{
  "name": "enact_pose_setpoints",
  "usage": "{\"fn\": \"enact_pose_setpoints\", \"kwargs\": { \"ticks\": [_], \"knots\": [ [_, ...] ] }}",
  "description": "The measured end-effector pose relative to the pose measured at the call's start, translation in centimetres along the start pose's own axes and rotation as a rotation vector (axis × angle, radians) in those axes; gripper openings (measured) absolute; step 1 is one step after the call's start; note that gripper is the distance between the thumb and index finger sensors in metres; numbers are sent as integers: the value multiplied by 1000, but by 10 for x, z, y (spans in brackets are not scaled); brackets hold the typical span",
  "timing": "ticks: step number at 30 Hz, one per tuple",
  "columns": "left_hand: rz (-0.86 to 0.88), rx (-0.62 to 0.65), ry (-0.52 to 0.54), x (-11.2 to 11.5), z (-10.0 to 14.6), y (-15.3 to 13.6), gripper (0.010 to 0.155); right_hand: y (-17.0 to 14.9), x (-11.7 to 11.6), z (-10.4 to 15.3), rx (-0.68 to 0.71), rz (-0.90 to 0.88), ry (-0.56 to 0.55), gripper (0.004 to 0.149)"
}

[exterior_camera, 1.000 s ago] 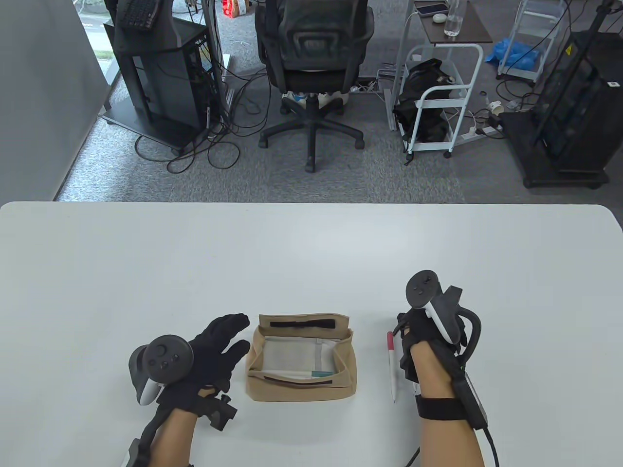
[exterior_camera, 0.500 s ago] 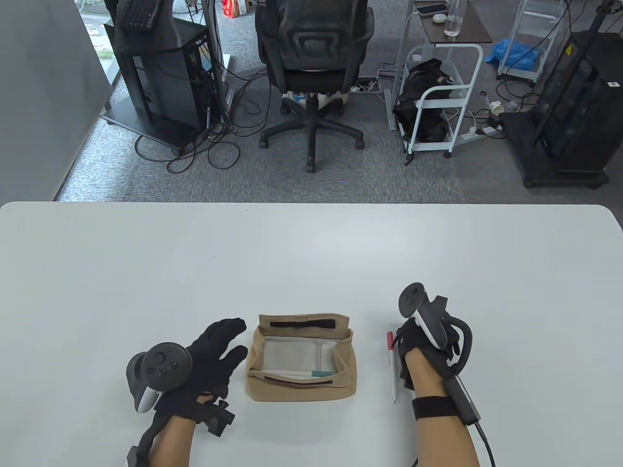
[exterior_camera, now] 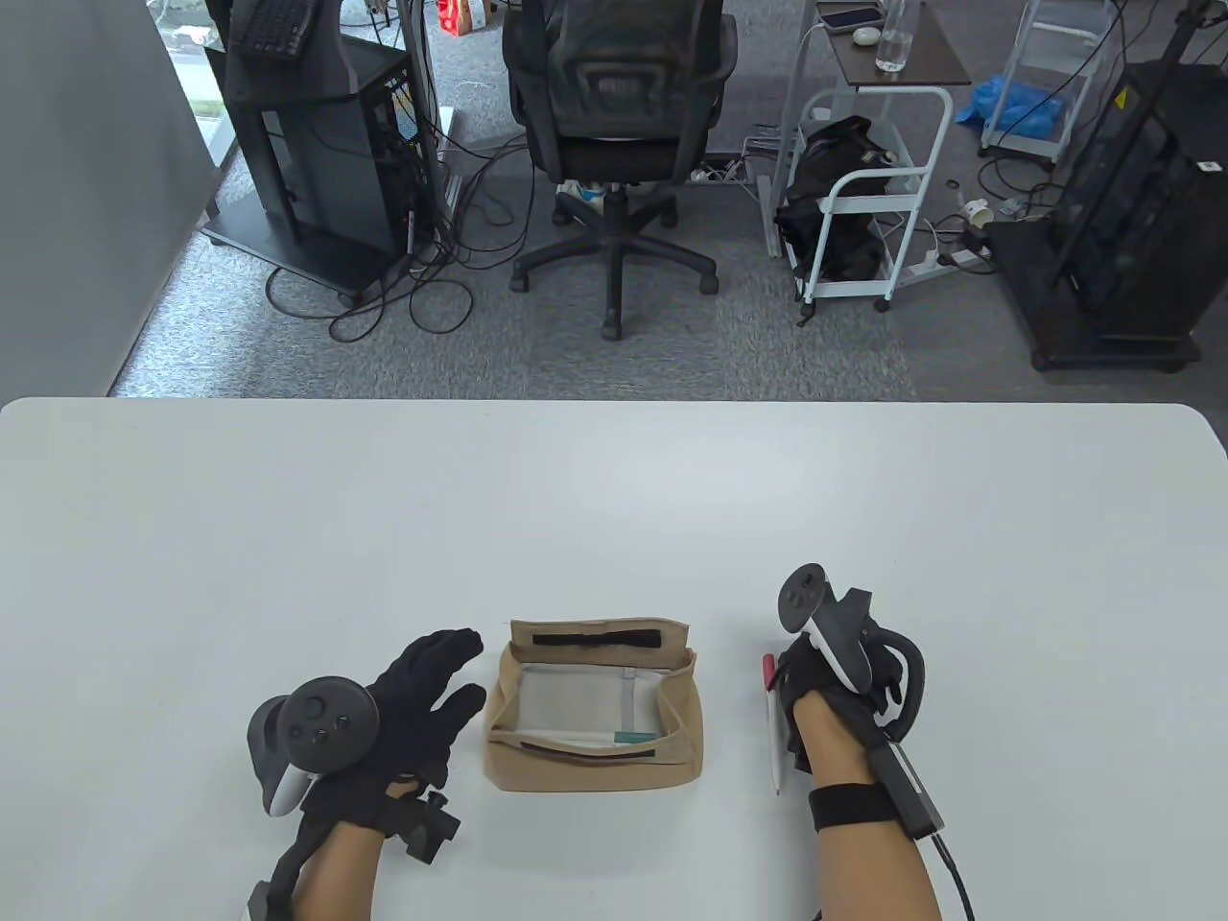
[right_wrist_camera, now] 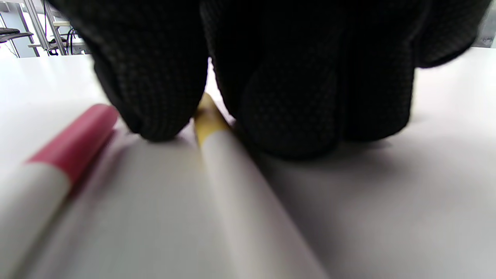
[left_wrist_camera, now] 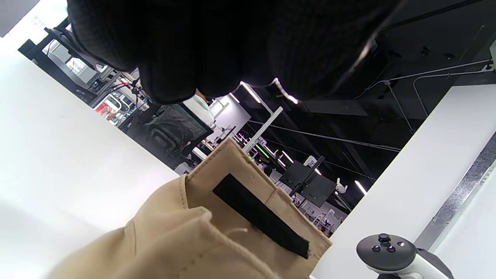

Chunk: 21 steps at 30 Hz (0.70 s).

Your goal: Twist to extend twist pen refills

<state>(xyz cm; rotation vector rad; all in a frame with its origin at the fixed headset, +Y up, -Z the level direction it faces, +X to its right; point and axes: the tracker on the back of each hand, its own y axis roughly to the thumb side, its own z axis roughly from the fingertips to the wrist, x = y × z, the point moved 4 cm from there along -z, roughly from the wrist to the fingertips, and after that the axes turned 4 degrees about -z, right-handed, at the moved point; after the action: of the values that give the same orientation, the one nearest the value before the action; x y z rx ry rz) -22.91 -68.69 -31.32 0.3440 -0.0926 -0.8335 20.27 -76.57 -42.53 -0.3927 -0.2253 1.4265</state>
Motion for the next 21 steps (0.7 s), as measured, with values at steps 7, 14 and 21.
{"fn": "enact_pose_setpoints", "kwargs": {
  "ticks": [7,14,21],
  "knots": [
    [-6,10,-1,0,-1,1,63,-4,32,6,-4,-97,-48,59],
    [-25,29,-21,5,-1,5,63,28,91,42,198,-301,-56,61],
    [-58,43,-64,16,-2,11,63,87,87,75,588,-386,106,64]
  ]
}}
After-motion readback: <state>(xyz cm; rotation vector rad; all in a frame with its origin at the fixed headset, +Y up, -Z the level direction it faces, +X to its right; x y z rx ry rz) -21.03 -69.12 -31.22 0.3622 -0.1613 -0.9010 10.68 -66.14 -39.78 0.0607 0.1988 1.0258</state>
